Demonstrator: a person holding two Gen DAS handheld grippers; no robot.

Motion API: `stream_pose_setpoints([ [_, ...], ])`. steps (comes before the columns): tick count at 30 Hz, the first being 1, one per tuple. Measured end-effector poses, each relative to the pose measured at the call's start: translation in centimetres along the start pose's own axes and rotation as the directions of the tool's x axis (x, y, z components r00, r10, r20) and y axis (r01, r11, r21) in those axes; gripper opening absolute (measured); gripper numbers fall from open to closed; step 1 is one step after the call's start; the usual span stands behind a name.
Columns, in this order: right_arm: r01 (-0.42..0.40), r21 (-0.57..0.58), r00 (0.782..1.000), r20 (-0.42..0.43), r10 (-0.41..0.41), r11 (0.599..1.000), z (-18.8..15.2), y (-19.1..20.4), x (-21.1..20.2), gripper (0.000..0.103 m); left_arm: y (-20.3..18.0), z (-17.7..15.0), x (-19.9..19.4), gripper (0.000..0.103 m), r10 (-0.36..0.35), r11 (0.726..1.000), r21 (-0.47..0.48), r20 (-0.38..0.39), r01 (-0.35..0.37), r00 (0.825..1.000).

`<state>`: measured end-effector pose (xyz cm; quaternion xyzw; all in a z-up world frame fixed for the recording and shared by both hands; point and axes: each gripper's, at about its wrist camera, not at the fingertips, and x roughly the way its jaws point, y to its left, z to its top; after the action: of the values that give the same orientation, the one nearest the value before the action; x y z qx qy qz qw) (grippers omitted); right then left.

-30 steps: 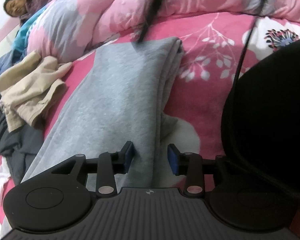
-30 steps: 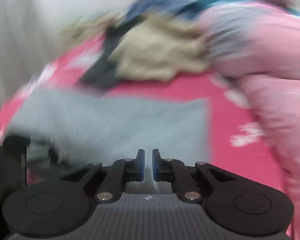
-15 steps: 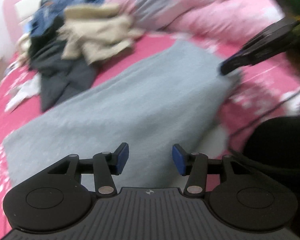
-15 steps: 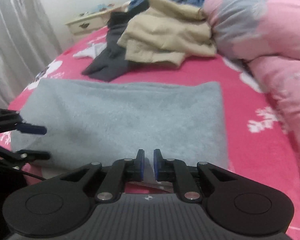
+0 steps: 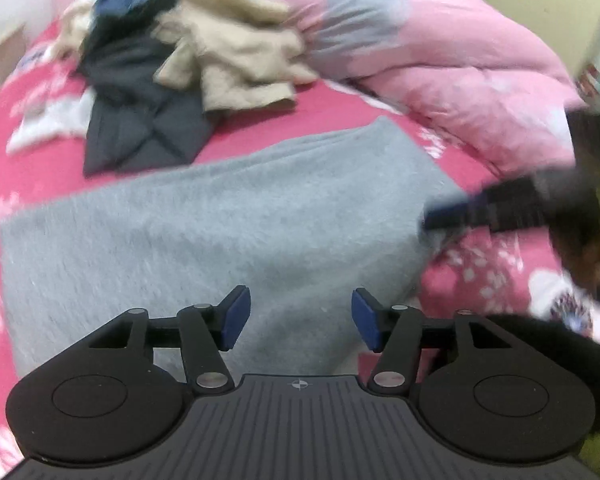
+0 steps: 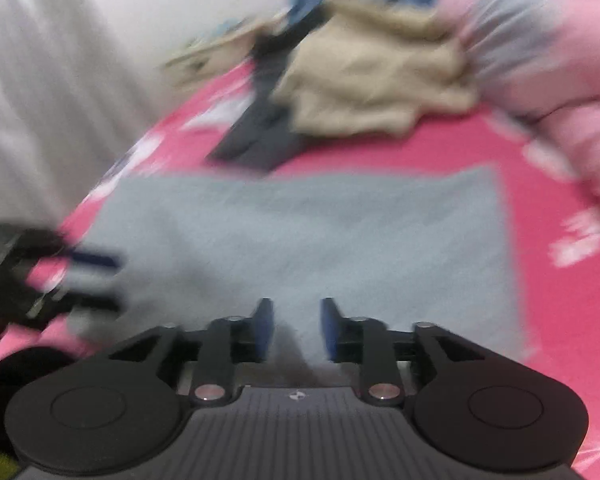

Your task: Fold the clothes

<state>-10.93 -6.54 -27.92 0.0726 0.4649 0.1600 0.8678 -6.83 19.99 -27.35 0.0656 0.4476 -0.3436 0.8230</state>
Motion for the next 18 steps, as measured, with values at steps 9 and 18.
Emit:
stream_pose_setpoints([
  [9, 0.092, 0.007, 0.996, -0.02, -0.092, 0.996, -0.9, 1.5, -0.3, 0.042, 1.4, 2.9, 0.7, 0.056, 0.069, 0.996, -0.066, 0.039, -0.066, 0.997],
  [18, 0.162, -0.049, 0.986, -0.028, -0.164, 0.986, 0.8, 1.1, 3.4, 0.04, 5.5, 4.3, 7.3, 0.063, 0.386, 0.922, 0.015, 0.046, -0.387, 0.921],
])
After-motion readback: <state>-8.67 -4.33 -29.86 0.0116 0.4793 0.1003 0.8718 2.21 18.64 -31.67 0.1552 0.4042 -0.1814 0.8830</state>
